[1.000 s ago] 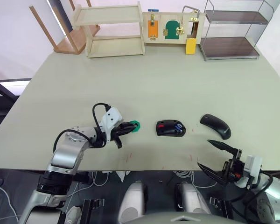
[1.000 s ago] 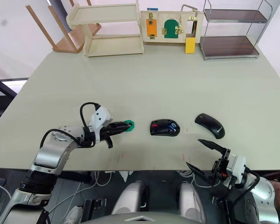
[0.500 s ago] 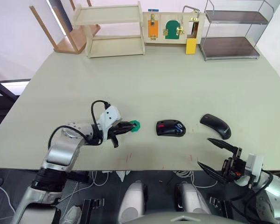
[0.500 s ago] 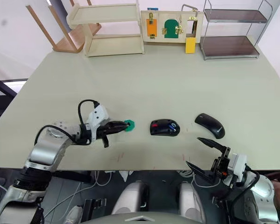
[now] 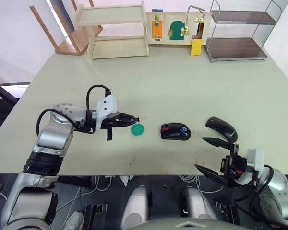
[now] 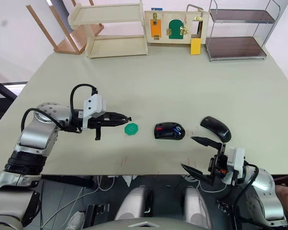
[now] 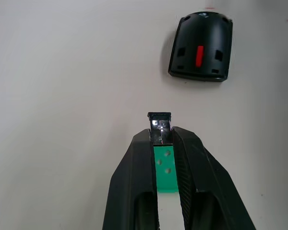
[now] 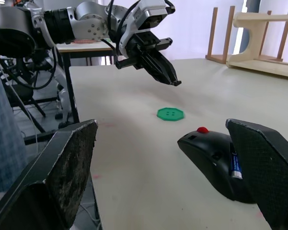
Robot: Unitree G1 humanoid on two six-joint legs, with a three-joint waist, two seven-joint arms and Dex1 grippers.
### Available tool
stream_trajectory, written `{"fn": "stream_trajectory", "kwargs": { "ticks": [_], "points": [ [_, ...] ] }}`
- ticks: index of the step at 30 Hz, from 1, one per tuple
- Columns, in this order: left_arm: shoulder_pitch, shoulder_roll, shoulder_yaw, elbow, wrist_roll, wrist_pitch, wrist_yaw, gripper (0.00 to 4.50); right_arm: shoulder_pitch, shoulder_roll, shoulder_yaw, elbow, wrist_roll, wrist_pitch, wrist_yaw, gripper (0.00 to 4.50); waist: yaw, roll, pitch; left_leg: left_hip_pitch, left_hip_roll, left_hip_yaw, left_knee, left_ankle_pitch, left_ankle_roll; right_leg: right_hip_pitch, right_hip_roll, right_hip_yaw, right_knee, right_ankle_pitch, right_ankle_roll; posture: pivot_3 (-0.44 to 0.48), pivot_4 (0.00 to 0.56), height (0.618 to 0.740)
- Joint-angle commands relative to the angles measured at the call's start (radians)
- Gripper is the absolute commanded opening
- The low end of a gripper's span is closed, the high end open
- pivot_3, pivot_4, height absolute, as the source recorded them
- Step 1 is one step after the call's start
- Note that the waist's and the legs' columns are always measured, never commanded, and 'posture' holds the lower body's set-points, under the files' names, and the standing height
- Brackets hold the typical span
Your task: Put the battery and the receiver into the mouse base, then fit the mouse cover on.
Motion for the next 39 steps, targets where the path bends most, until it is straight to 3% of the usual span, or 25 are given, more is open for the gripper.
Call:
{"fn": "stream_trajectory", "kwargs": {
  "ticks": [1, 8, 13, 20, 24, 26, 31, 39],
  "points": [
    [-0.038, -0.008, -0.023, -0.010, 0.003, -0.048, -0.044, 0.01, -0.032, -0.027, -0.005, -0.116, 0.040, 0.149, -0.117, 4.50, 0.000, 0.000, 0.000, 0.000, 0.000, 0.000, 0.000, 0.000, 0.000, 0.000, 0.000, 0.000, 0.000, 0.000, 0.000, 0.000, 0.150, 0.740],
    [-0.082, -0.047, -0.082, -0.014, 0.010, -0.069, -0.091, 0.01, -0.138, -0.100, -0.011, -0.266, 0.115, 0.469, -0.316, 4.50, 0.000, 0.000, 0.000, -0.002, 0.000, 0.000, 0.001, 0.000, 0.000, -0.001, 0.000, 0.000, 0.001, 0.000, 0.000, 0.000, 0.150, 0.740],
    [-0.105, -0.086, -0.117, -0.070, -0.007, 0.002, -0.107, 0.01, -0.245, -0.218, -0.031, -0.339, 0.387, 0.839, -0.445, 4.50, -0.001, -0.001, 0.000, -0.003, 0.000, -0.001, 0.003, 0.000, 0.000, -0.001, 0.000, -0.001, 0.001, 0.000, 0.000, 0.000, 0.150, 0.740],
    [-0.123, -0.124, -0.165, -0.104, -0.002, -0.003, -0.130, 0.01, -0.385, -0.224, -0.048, -0.289, 0.630, 1.093, -0.682, 4.50, -0.001, -0.002, 0.001, -0.004, 0.000, -0.004, 0.003, 0.000, 0.000, -0.001, 0.000, -0.002, 0.001, 0.000, 0.000, 0.000, 0.150, 0.740],
    [-0.133, -0.139, -0.182, -0.123, -0.011, 0.010, -0.142, 0.01, -0.431, -0.233, -0.041, -0.229, 0.822, 1.196, -0.808, 4.50, -0.001, -0.003, 0.001, -0.005, 0.000, -0.004, 0.003, 0.000, 0.000, -0.001, 0.000, -0.002, 0.000, 0.000, 0.000, 0.000, 0.150, 0.740],
    [-0.139, -0.148, -0.188, -0.129, -0.016, 0.013, -0.154, 0.01, -0.452, -0.251, -0.018, -0.184, 1.005, 1.235, -0.926, 4.50, -0.002, -0.003, 0.001, -0.005, 0.000, -0.004, 0.003, 0.000, 0.000, -0.001, 0.000, -0.002, 0.000, 0.000, 0.000, 0.000, 0.150, 0.740],
    [-0.153, -0.177, -0.202, -0.139, -0.015, -0.001, -0.164, 0.01, -0.492, -0.247, 0.062, -0.121, 1.326, 1.180, -1.191, 4.50, -0.005, -0.004, 0.002, -0.005, 0.000, -0.004, 0.003, 0.000, 0.000, -0.001, 0.000, -0.002, 0.000, 0.000, 0.000, 0.000, 0.150, 0.740],
    [-0.160, -0.200, -0.222, -0.146, -0.015, -0.020, -0.177, 0.01, -0.511, -0.217, 0.109, -0.098, 1.382, 1.171, -1.291, 4.50, -0.009, -0.005, 0.002, -0.006, 0.000, -0.005, 0.003, 0.000, 0.001, -0.001, 0.000, -0.002, -0.001, 0.000, 0.000, 0.000, 0.150, 0.740]
  ]
}}
